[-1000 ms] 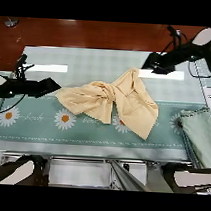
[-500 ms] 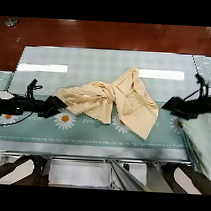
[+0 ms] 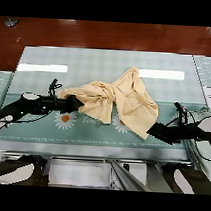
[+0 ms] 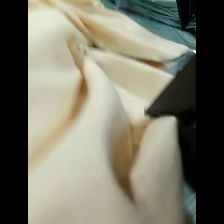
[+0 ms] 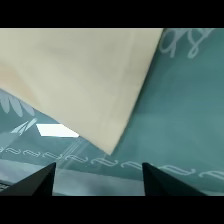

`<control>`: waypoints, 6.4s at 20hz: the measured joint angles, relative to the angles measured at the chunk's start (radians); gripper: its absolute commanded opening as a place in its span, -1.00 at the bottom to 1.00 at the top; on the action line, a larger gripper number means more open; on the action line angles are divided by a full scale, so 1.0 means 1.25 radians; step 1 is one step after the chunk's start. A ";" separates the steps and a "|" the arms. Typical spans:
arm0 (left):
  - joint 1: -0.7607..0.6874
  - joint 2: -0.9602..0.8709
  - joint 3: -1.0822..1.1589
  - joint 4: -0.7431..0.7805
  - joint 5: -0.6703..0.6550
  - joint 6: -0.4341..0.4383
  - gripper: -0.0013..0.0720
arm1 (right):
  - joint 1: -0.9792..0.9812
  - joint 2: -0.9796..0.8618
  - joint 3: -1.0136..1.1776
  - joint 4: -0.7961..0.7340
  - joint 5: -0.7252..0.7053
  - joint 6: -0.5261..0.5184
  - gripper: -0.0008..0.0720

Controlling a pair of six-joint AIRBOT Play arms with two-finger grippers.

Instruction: Fold the shirts.

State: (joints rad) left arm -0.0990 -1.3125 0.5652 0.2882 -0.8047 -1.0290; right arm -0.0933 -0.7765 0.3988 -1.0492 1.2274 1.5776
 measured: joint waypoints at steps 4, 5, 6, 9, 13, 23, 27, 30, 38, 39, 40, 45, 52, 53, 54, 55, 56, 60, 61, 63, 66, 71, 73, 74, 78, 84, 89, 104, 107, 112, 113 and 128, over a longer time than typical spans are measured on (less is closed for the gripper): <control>-0.025 -0.009 0.057 -0.024 -0.027 0.050 -0.89 | 0.059 -0.026 -0.011 -0.013 -0.033 0.053 0.72; -0.027 -0.011 0.069 -0.031 -0.036 0.058 -0.89 | 0.073 -0.044 -0.012 -0.010 -0.044 0.058 0.72; -0.030 -0.011 0.077 -0.033 -0.045 0.064 -0.89 | 0.085 -0.063 -0.012 -0.004 -0.057 0.060 0.72; -0.032 -0.012 0.092 -0.036 -0.060 0.073 -0.89 | 0.104 -0.123 -0.006 0.036 -0.110 0.061 0.72; -0.034 -0.012 0.099 -0.039 -0.069 0.079 -0.89 | 0.127 -0.214 0.033 0.120 -0.173 0.015 -0.32; 0.097 0.018 0.327 -0.039 -0.208 0.062 -0.89 | 0.116 -0.322 0.558 0.037 -0.034 -0.035 -0.91; 0.196 0.065 0.608 -0.040 -0.261 0.012 -0.89 | 0.072 -0.323 0.996 -0.011 0.033 -0.011 -0.91; 0.276 0.110 0.807 -0.022 -0.307 -0.027 -0.89 | 0.058 -0.291 1.244 -0.042 0.077 -0.007 -0.91; 0.399 0.336 1.008 0.350 -0.407 -0.154 -0.89 | 0.050 -0.017 1.286 -0.190 0.171 0.002 -0.91; 0.370 0.363 1.003 0.424 -0.415 -0.169 -0.89 | 0.050 0.011 1.271 -0.211 0.190 0.003 -0.91; 0.331 0.392 0.988 0.509 -0.429 -0.186 -0.89 | 0.050 0.036 1.253 -0.233 0.209 0.005 -0.91; 0.154 0.516 0.761 0.854 -0.474 -0.265 -0.89 | 0.050 0.090 1.099 -0.293 0.281 0.009 -0.91; 0.125 0.482 0.275 0.948 -0.321 -0.372 -0.89 | 0.050 -0.030 0.731 -0.310 0.132 0.007 -0.91; 0.124 0.446 0.242 0.924 -0.272 -0.381 -0.89 | 0.050 -0.075 0.716 -0.309 0.102 0.009 -0.91; 0.124 0.411 0.220 0.899 -0.240 -0.388 -0.89 | 0.050 -0.130 0.711 -0.304 0.067 0.010 -0.91; 0.124 0.369 0.206 0.871 -0.196 -0.393 -0.89 | 0.050 -0.190 0.718 -0.291 0.037 0.012 -0.91; 0.124 0.327 0.198 0.848 -0.157 -0.398 -0.89 | 0.050 -0.247 0.734 -0.271 0.015 0.013 -0.91; 0.125 0.152 0.224 0.758 -0.075 -0.417 -0.51 | 0.050 -0.474 0.854 -0.162 -0.035 0.021 -0.10; 0.125 0.115 0.243 0.738 -0.069 -0.419 0.45 | 0.049 -0.521 0.886 -0.129 -0.041 0.030 0.65; 0.133 0.057 0.293 0.710 -0.077 -0.421 0.95 | 0.039 -0.582 0.941 -0.076 -0.035 0.037 0.75; 0.189 0.011 0.386 0.690 -0.150 -0.386 0.95 | -0.011 -0.611 0.995 -0.052 0.049 0.027 0.75; 0.363 -0.006 0.393 0.621 -0.273 -0.312 0.94 | -0.143 -0.519 0.911 -0.191 0.214 -0.020 0.75; 0.414 -0.008 0.320 0.528 -0.321 -0.251 0.94 | -0.196 -0.442 0.781 -0.202 0.198 -0.031 0.74; 0.429 -0.009 0.278 0.477 -0.330 -0.215 0.94 | -0.218 -0.399 0.703 -0.189 0.176 -0.043 0.74; 0.439 -0.016 0.153 0.295 -0.329 -0.090 0.95 | -0.252 -0.253 0.412 -0.106 0.095 -0.096 0.74; 0.392 -0.044 0.116 0.208 -0.198 -0.036 0.94 | -0.262 -0.144 0.132 -0.023 0.051 -0.137 0.74; 0.318 -0.102 0.163 0.180 -0.153 -0.026 -0.89 | -0.262 -0.127 0.046 0.014 0.039 -0.147 0.74; 0.267 -0.148 0.292 0.170 -0.216 -0.001 -0.89 | -0.065 -0.215 0.039 0.055 0.013 -0.122 0.74; 0.267 -0.148 0.293 0.170 -0.221 -0.001 -0.89 | 0.004 -0.299 0.083 0.096 -0.018 -0.116 0.67; 0.268 -0.147 0.302 0.162 -0.240 -0.001 -0.89 | 0.093 -0.392 0.200 0.159 -0.069 -0.152 -0.91; 0.269 -0.145 0.312 0.155 -0.251 -0.001 -0.89 | 0.101 -0.399 0.238 0.162 -0.062 -0.156 -0.91; 0.375 0.122 1.020 0.042 -0.326 -0.074 -0.89 | 0.107 -0.314 1.335 -0.089 0.123 -0.041 -0.91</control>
State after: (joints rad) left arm 0.3698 -1.1599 1.8404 0.3408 -1.2125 -1.1210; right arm 0.0406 -1.1687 2.0678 -1.1599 1.3808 1.5265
